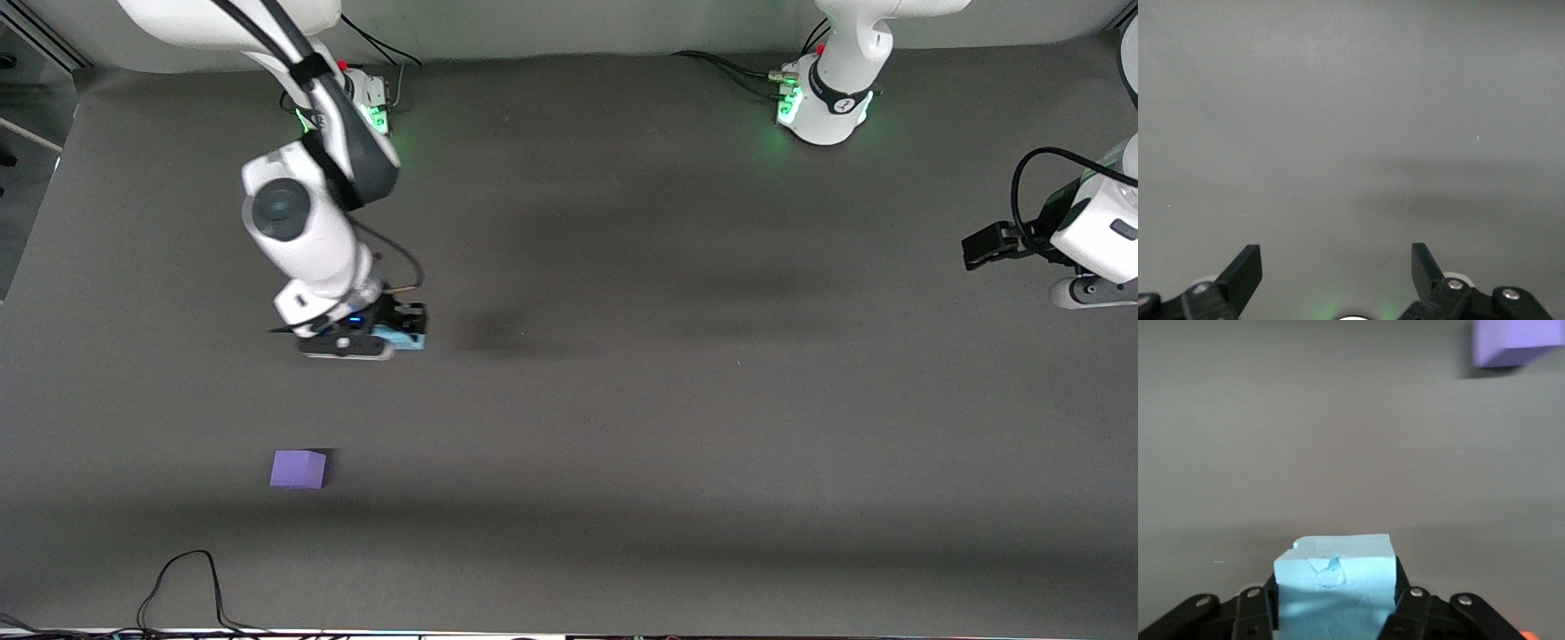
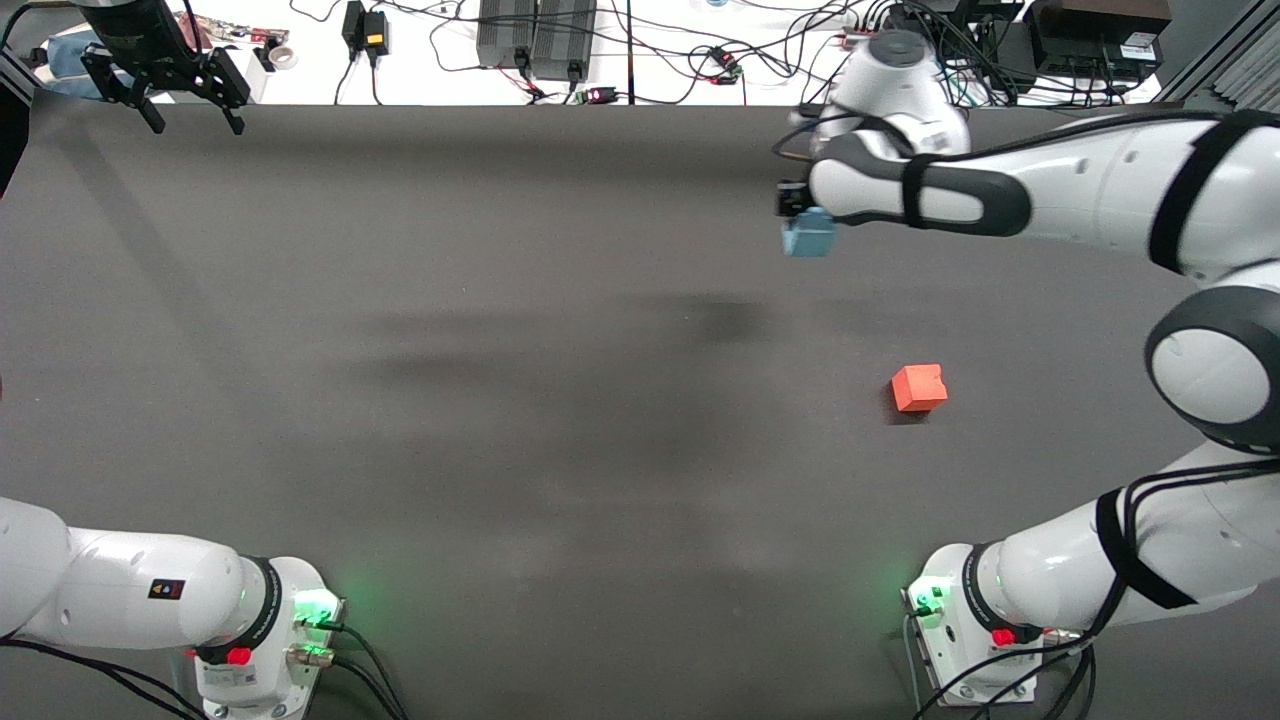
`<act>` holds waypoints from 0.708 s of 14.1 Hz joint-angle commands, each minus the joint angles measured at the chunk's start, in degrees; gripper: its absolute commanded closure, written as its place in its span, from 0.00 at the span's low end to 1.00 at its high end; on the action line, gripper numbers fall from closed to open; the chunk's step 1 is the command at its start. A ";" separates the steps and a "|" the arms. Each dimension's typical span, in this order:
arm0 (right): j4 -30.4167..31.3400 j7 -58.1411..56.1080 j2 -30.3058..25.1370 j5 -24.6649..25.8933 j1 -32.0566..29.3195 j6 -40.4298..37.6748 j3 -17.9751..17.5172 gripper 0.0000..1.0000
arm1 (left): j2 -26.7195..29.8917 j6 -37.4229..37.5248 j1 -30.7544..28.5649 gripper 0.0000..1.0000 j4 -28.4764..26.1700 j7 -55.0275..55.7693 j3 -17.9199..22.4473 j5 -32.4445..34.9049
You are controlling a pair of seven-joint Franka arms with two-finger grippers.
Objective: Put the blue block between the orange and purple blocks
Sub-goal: 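Carry the blue block with the right gripper beside the orange block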
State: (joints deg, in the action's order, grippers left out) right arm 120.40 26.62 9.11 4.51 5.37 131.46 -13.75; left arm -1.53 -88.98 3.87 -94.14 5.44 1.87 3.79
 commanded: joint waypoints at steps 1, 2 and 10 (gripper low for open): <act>6.42 -10.14 -3.57 -2.14 0.43 1.87 6.95 0.69 | 0.65 -0.31 0.53 0.00 -0.08 0.53 -0.02 0.78; 7.38 -13.58 -3.05 -2.22 0.52 2.66 9.76 0.69 | 0.57 -0.31 0.53 0.00 -0.08 0.36 -0.02 0.78; 13.63 -23.11 8.02 -2.14 0.35 23.49 16.73 0.69 | 0.65 -0.14 0.35 0.00 -0.08 -0.26 -0.02 0.78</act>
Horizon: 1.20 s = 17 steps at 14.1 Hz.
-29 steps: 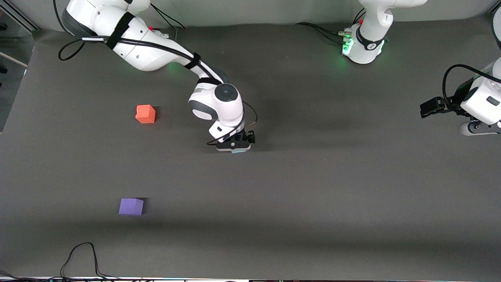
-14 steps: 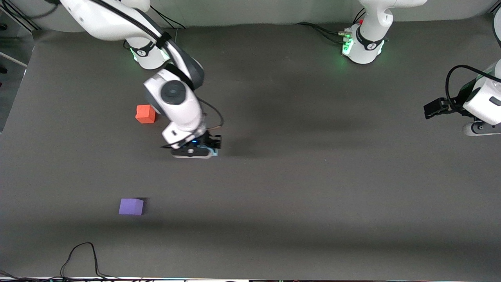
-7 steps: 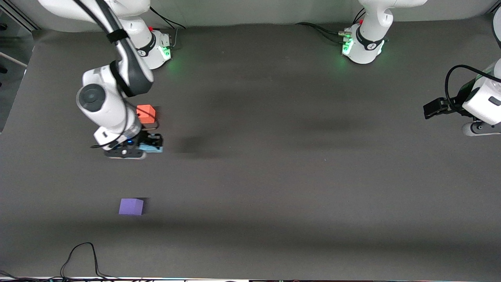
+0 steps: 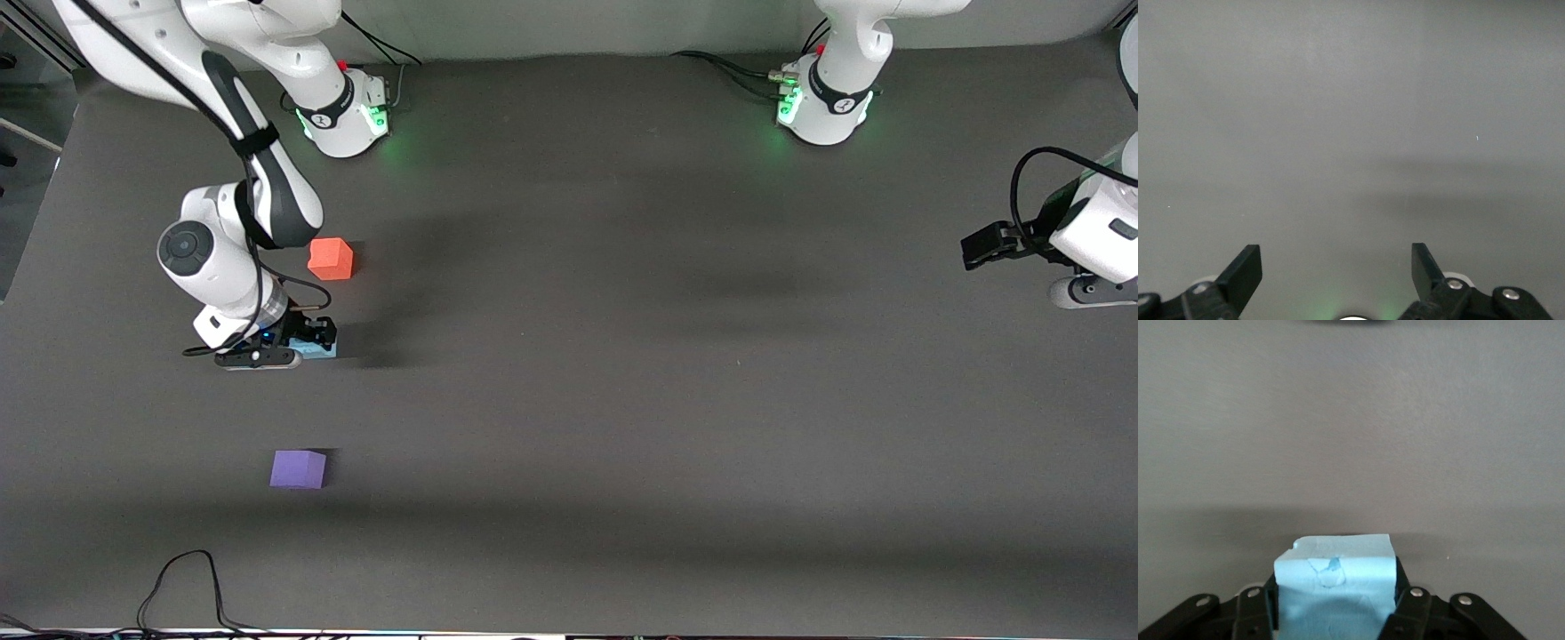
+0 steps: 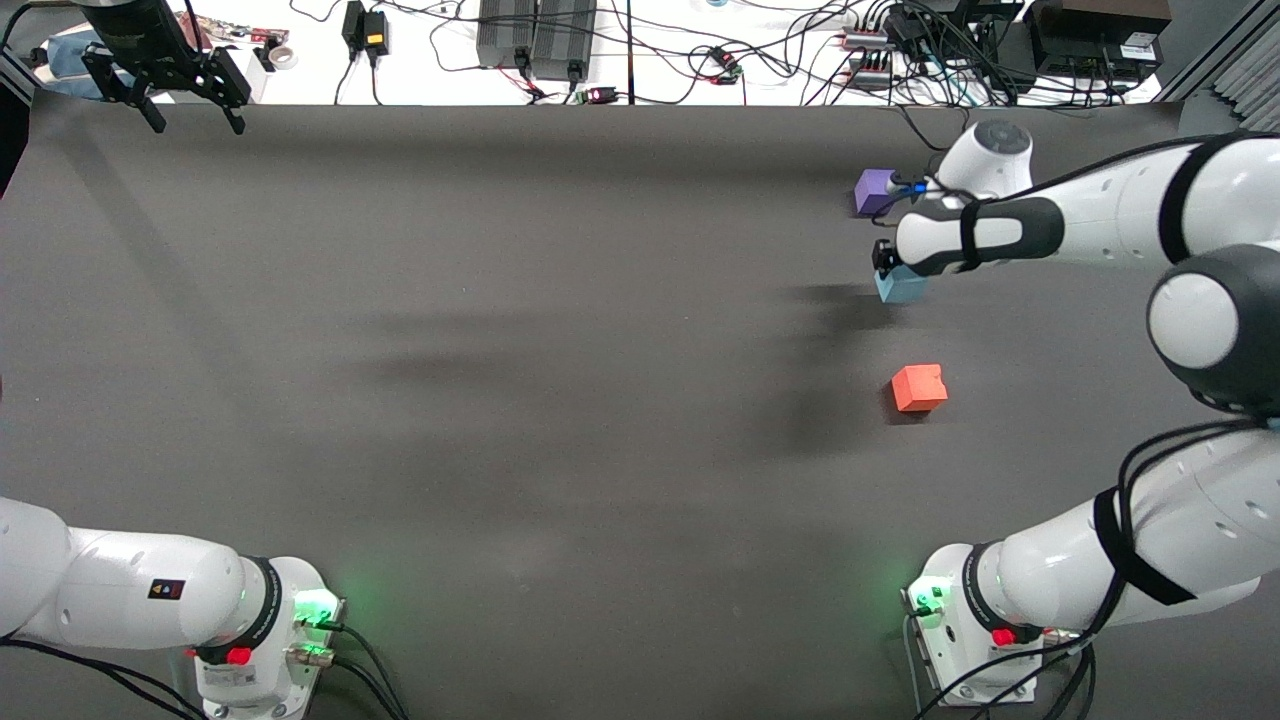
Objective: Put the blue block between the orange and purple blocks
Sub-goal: 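Carry the blue block with the right gripper beside the orange block, then lower the blue block between the orange and purple blocks, open the right gripper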
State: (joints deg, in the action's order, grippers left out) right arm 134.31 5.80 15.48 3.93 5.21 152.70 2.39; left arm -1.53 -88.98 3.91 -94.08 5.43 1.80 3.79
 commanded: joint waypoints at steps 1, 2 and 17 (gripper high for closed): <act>-0.37 -2.29 2.35 -1.65 0.50 2.59 0.69 0.69 | 0.57 -0.14 0.31 0.00 -0.14 -0.24 0.13 0.78; -0.28 -2.20 2.71 -1.65 0.50 3.29 1.03 0.69 | 0.57 -0.14 0.31 0.00 -0.23 -0.24 0.13 0.78; -1.33 -1.41 -10.18 -1.74 0.50 -6.69 1.48 0.00 | 0.57 -0.05 0.31 0.00 -0.23 -0.33 0.13 0.78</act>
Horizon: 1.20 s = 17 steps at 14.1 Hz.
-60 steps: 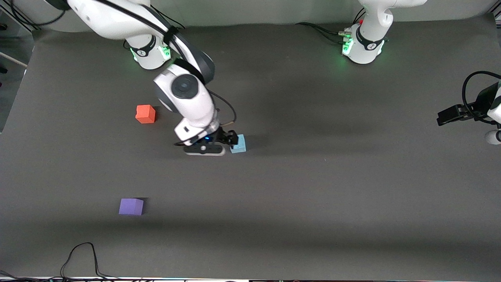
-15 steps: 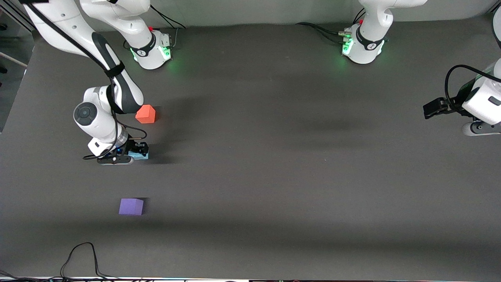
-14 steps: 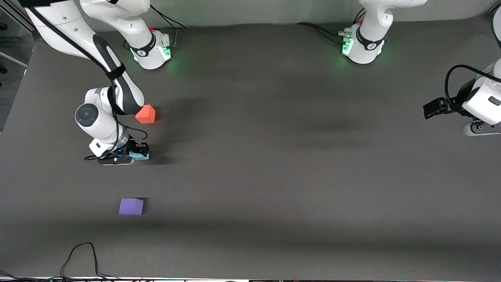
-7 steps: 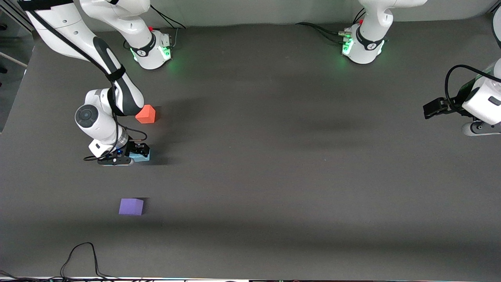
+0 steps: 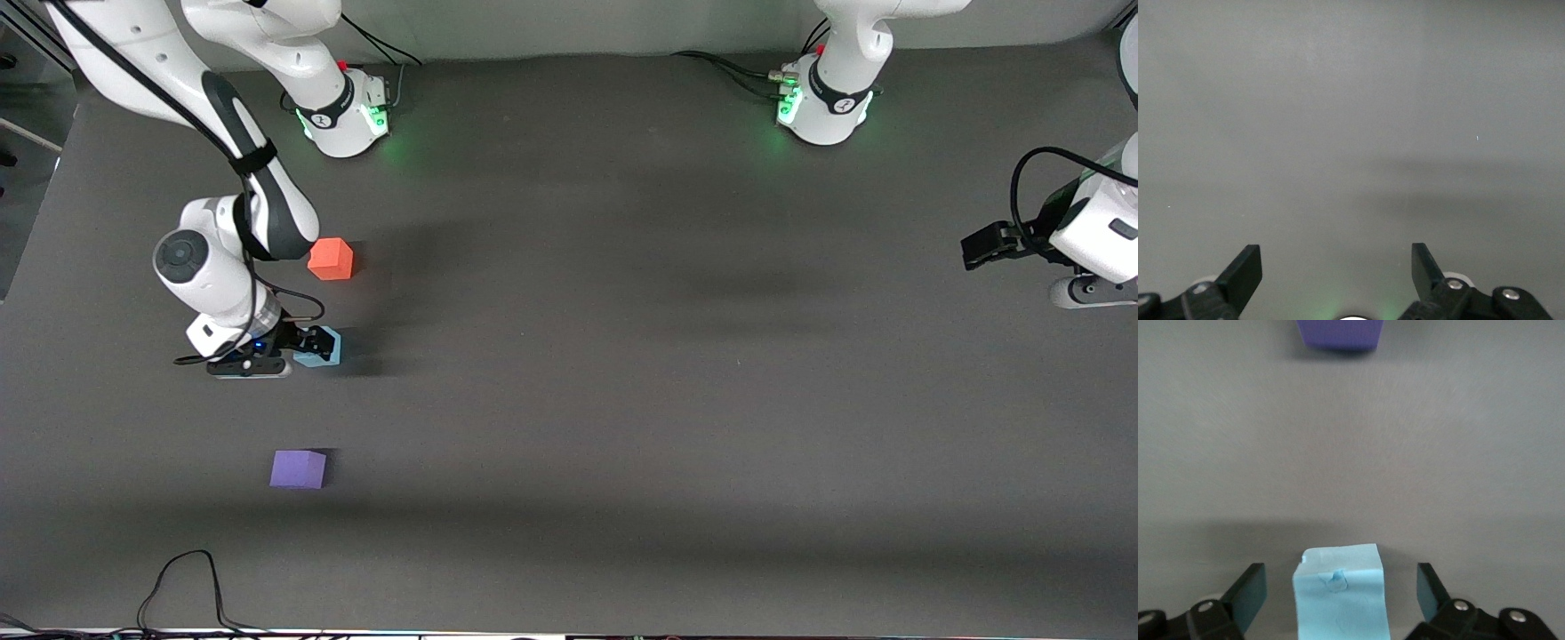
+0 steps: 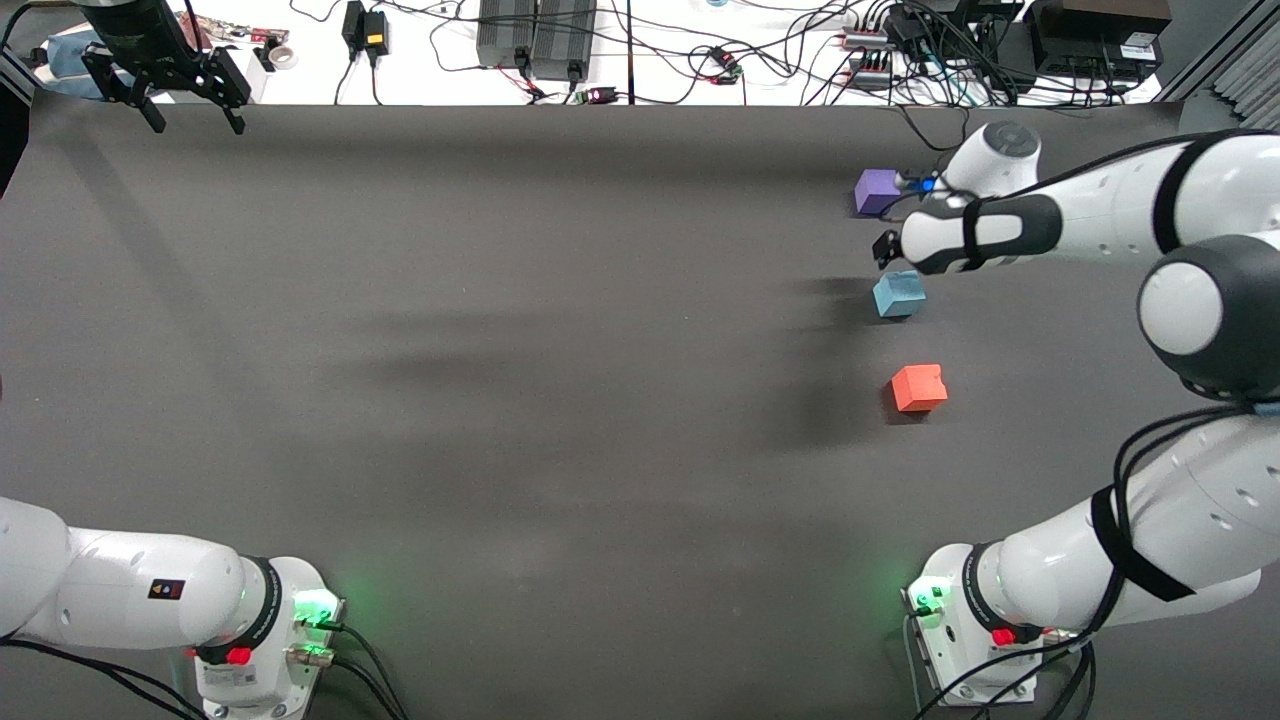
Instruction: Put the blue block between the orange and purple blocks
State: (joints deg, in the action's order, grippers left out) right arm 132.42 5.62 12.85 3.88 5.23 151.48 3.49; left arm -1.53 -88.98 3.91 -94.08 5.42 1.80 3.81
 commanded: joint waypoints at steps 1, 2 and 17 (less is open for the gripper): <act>-0.22 -1.31 -10.10 -1.68 0.31 -8.19 0.38 0.00 | 0.65 -0.05 0.31 0.00 -0.23 -0.32 0.04 0.76; -1.54 -1.49 -12.82 -1.68 0.48 -11.87 0.38 0.00 | 0.57 -0.05 0.40 0.00 -0.23 -0.32 0.13 0.76; -32.57 -2.11 -20.94 -4.67 -1.52 -57.88 -0.50 0.00 | 0.04 -0.05 -0.22 0.00 1.08 0.21 0.22 0.76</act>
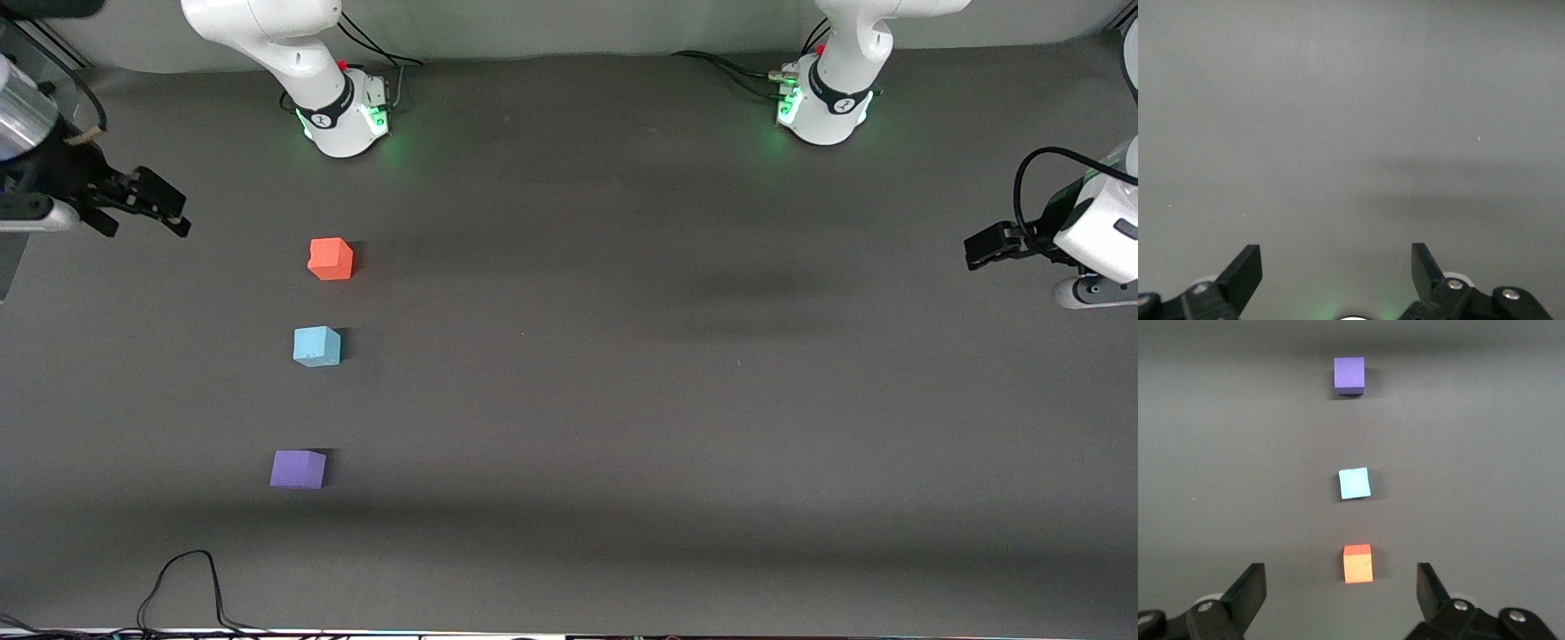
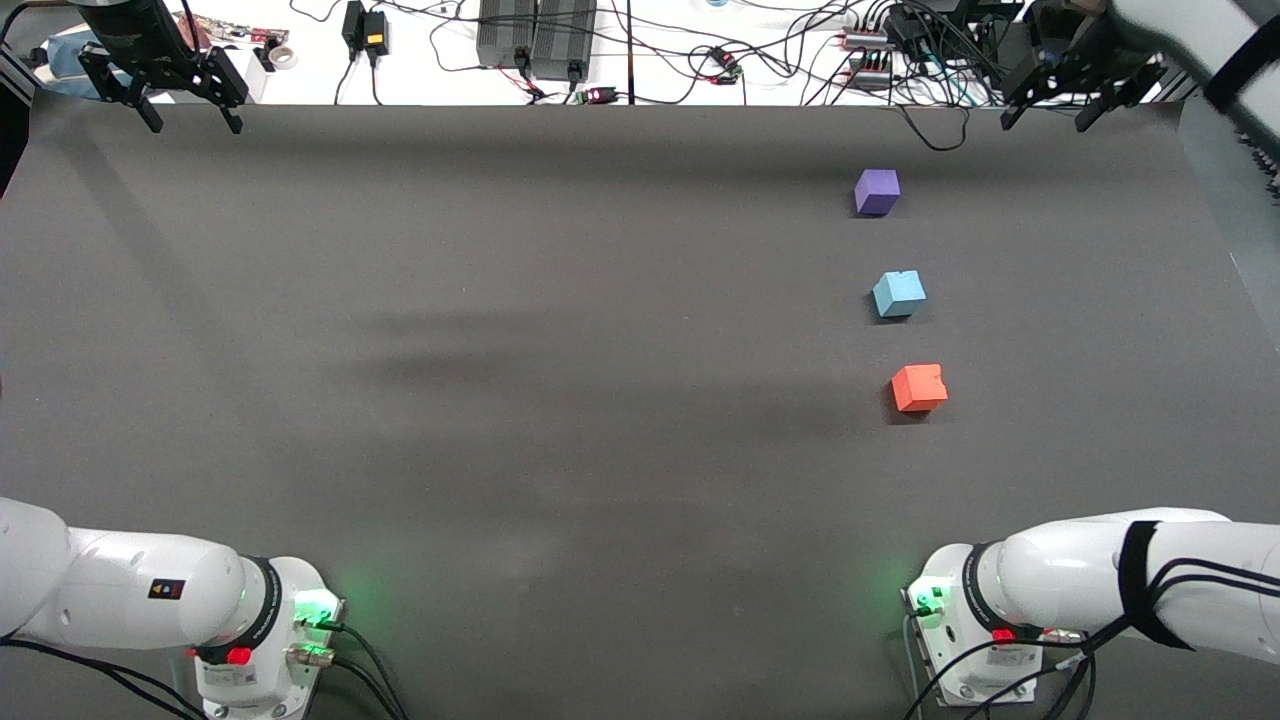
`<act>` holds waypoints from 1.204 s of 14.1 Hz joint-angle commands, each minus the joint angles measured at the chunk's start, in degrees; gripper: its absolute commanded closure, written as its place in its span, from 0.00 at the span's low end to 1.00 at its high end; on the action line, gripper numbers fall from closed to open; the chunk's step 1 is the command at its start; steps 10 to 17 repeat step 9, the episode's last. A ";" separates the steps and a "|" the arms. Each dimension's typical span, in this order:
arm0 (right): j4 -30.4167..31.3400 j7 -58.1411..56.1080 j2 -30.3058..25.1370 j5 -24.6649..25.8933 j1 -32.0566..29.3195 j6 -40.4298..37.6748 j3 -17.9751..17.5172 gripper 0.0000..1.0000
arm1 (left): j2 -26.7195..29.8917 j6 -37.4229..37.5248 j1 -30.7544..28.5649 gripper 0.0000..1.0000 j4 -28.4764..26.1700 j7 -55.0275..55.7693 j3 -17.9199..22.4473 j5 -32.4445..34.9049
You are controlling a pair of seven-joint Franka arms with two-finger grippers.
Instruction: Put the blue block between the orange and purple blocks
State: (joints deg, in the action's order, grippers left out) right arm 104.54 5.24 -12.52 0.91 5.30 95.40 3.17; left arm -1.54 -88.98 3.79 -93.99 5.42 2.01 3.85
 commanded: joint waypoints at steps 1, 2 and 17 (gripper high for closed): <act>-5.39 -1.81 5.13 -3.00 -1.78 -1.80 -0.18 0.00 | -0.22 -0.05 -0.19 0.00 1.52 0.30 0.01 0.72; -5.66 -1.90 5.31 -4.76 -2.13 -1.71 -0.09 0.00 | -0.22 -0.05 -0.19 0.00 1.61 0.38 0.10 0.72; -4.96 -1.11 6.37 -4.51 -1.87 -0.83 0.17 0.00 | -0.48 -0.05 -0.45 0.00 1.79 0.12 0.28 0.63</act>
